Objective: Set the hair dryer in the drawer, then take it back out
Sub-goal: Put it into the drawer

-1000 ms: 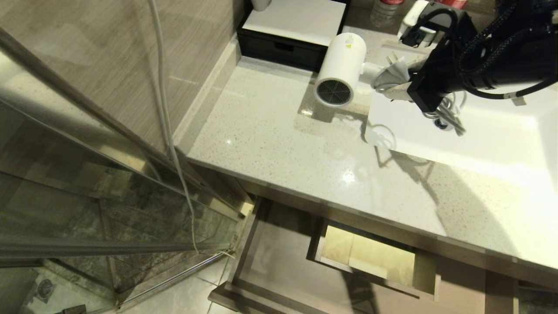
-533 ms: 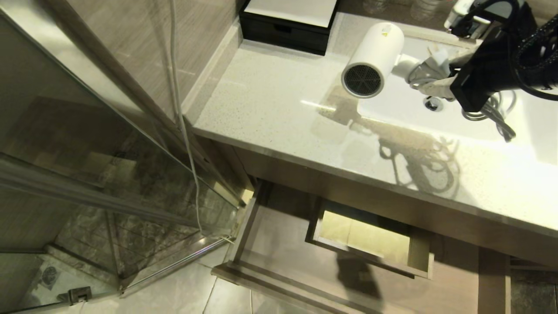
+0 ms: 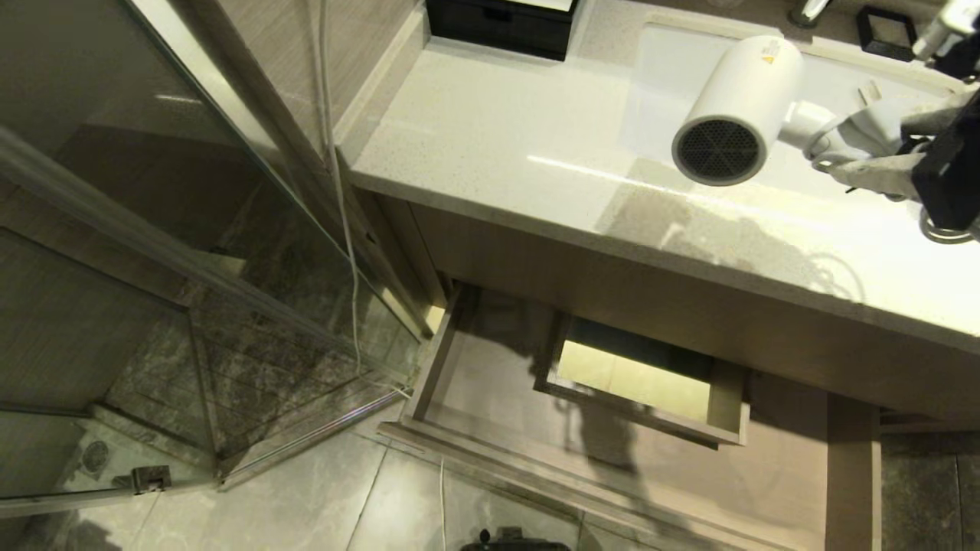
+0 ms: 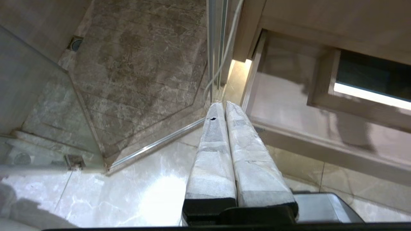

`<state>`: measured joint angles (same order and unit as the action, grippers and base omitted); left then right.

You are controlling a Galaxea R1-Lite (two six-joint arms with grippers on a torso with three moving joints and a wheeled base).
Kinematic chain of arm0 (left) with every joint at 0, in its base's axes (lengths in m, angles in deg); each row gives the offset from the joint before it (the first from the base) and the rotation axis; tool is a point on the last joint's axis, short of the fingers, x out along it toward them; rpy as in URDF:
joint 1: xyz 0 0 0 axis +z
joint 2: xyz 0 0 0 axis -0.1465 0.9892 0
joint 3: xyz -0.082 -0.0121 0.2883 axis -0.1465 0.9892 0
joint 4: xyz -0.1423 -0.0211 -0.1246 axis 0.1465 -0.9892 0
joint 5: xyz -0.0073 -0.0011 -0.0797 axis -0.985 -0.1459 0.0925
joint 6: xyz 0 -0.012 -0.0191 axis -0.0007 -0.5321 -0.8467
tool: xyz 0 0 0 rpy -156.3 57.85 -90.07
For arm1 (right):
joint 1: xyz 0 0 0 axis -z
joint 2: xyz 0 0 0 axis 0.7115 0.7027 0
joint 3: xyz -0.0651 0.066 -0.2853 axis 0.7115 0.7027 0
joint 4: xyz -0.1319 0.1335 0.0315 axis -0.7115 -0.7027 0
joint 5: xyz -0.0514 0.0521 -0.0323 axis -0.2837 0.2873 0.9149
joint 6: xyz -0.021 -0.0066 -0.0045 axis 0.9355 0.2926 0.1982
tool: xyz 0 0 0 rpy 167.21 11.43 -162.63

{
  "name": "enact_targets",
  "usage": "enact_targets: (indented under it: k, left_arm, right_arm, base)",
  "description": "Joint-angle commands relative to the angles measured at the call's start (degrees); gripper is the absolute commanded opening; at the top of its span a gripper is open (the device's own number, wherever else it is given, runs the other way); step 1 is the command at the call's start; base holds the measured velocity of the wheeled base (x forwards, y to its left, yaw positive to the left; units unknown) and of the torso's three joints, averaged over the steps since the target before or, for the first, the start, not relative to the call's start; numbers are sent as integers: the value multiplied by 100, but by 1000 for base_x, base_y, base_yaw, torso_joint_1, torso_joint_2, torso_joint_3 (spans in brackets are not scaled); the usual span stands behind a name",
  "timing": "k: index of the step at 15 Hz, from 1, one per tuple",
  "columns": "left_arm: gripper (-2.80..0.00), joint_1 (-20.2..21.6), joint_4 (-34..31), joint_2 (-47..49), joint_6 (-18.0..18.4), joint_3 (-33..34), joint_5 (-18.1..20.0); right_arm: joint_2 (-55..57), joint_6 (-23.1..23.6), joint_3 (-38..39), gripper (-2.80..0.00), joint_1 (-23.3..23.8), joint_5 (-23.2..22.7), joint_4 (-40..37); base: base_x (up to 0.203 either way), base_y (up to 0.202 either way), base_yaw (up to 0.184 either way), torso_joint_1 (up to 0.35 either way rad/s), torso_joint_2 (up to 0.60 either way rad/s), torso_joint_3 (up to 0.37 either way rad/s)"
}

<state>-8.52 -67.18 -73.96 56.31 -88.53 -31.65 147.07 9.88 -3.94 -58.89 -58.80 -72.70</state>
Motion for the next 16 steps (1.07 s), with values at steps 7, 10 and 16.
enact_targets:
  k: [7,10,16]
  left_arm:
    - [-280,1,0,0,-2,9,-1]
    - [-280,1,0,0,-2,9,-1]
    - [-280,1,0,0,-2,9,-1]
  right_arm:
    - [-2044,-554,1468,-280,139,16,49]
    - [-2891,-637,2073,-280,160,39,58]
    - [-3870,-909,2868,-280,202,58,130]
  base:
    - [0,0,0,-273,65,-212]
    - [0,0,0,-245,-1,-252]
    - [0,0,0,-212,-66,-278]
